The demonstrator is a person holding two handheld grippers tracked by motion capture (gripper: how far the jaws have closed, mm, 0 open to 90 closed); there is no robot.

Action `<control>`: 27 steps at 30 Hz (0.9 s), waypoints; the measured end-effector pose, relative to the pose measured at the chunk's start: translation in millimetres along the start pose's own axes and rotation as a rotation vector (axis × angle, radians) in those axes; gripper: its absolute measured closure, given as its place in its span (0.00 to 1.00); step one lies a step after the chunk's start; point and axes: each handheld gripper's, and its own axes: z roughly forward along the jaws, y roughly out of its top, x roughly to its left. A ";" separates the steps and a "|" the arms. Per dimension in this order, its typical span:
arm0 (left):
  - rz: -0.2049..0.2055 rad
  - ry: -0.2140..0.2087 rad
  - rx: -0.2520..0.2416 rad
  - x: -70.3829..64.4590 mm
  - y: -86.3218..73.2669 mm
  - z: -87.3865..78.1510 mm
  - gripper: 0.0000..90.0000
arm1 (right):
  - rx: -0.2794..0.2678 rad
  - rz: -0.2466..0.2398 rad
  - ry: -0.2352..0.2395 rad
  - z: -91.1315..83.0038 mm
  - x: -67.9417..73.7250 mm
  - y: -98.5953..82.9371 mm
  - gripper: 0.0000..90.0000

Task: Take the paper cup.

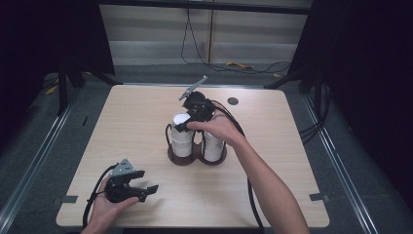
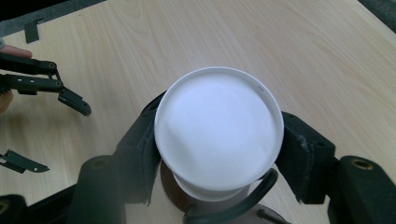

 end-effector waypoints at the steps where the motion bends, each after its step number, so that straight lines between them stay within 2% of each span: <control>1: 0.000 -0.001 0.000 0.0 0.0 -0.1 0.23 | -0.001 0.002 -0.001 -0.7 0.1 0.1 0.41; 9: -0.002 -0.001 -0.001 0.2 0.0 -0.3 0.23 | -0.019 0.017 0.000 -5.6 1.1 1.7 0.41; 27: -0.004 -0.003 -0.001 0.2 0.0 0.1 0.23 | -0.055 0.005 -0.007 -20.9 3.9 9.2 0.41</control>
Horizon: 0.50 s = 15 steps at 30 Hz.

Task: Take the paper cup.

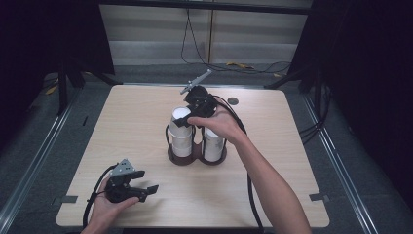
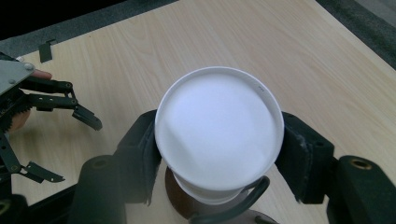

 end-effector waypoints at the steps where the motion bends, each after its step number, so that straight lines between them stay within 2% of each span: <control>1: 0.000 0.000 0.000 0.1 0.0 0.0 0.23 | -0.001 0.001 -0.001 -0.5 0.1 0.1 0.41; 4: -0.017 -0.008 -0.015 -0.2 -0.1 0.1 0.23 | -0.013 -0.002 -0.005 -2.8 -0.2 0.1 0.41; 15: -0.016 0.003 -0.019 0.0 0.2 -0.7 0.23 | -0.063 0.004 -0.003 -15.2 0.6 0.9 0.42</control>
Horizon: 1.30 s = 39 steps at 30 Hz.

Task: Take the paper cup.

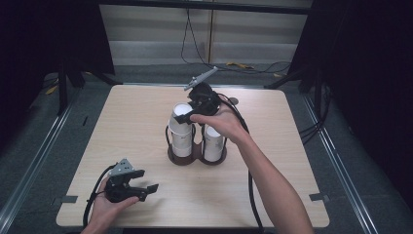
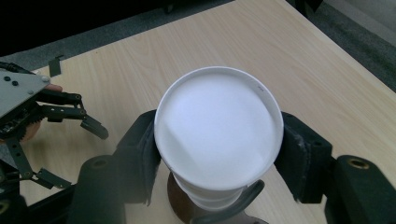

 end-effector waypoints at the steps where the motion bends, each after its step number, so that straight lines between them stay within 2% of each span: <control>1: 0.001 0.001 -0.001 0.1 0.1 -0.1 0.22 | -0.002 0.002 0.000 -2.2 0.1 0.0 0.42; 10: 0.005 0.004 -0.011 2.4 1.1 -1.1 0.22 | -0.065 0.014 0.011 -16.7 2.7 -0.4 0.42; 14: -0.003 0.018 -0.026 6.0 0.8 -5.1 0.22 | -0.084 0.007 0.013 -22.1 5.4 -3.1 0.42; 19: -0.012 0.031 -0.040 9.2 0.8 -6.5 0.22 | -0.093 0.011 0.014 -28.7 7.0 -11.6 0.42; 21: -0.002 0.036 -0.046 9.2 1.0 -7.0 0.22 | -0.095 0.010 0.012 -31.1 7.7 -16.2 0.42; 30: 0.007 0.039 -0.055 10.9 2.3 -6.9 0.22 | -0.151 0.017 0.042 -45.0 15.7 -29.6 0.42; 37: -0.006 0.007 -0.056 8.8 6.8 -6.1 0.22 | -0.176 0.028 0.065 -47.9 22.6 -41.5 0.42; 39: 0.003 0.014 -0.062 7.4 10.9 -5.7 0.20 | -0.191 0.035 0.078 -48.6 24.9 -44.6 0.42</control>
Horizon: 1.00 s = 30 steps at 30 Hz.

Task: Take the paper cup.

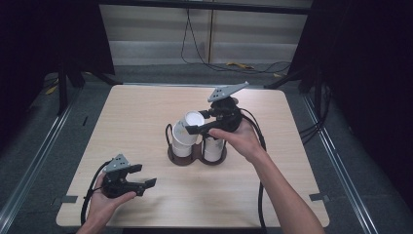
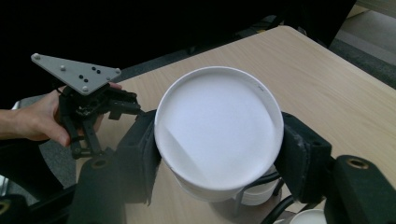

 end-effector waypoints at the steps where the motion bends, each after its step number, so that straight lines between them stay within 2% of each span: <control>1: 0.006 0.001 -0.003 -0.9 3.5 0.0 0.20 | -0.005 0.001 0.004 -0.2 1.3 -1.3 0.42; 3: 0.014 0.003 -0.023 -3.3 8.8 0.0 0.19 | -0.009 0.005 0.008 -1.0 3.6 -3.4 0.42; 7: 0.046 0.003 -0.034 -8.8 13.4 2.1 0.19 | -0.024 0.011 0.023 -1.3 8.5 -8.6 0.42; 12: 0.039 -0.028 -0.024 -14.6 18.8 9.9 0.19 | -0.029 0.023 0.035 1.7 13.2 -19.3 0.42; 15: 0.071 -0.033 -0.043 -19.6 27.8 11.3 0.19 | -0.040 0.033 0.045 2.5 14.5 -24.8 0.42; 20: 0.095 -0.060 -0.070 -29.5 42.5 13.2 0.19 | -0.061 0.039 0.059 2.4 18.7 -30.6 0.42; 25: 0.090 -0.081 -0.067 -33.5 43.7 19.8 0.18 | -0.077 0.061 0.068 3.6 19.2 -39.7 0.42; 28: 0.073 -0.092 -0.094 -34.1 42.2 21.1 0.18 | -0.089 0.080 0.077 4.1 18.6 -46.8 0.42; 30: 0.072 -0.096 -0.091 -34.5 41.8 21.1 0.18 | -0.087 0.089 0.077 5.5 18.6 -51.4 0.42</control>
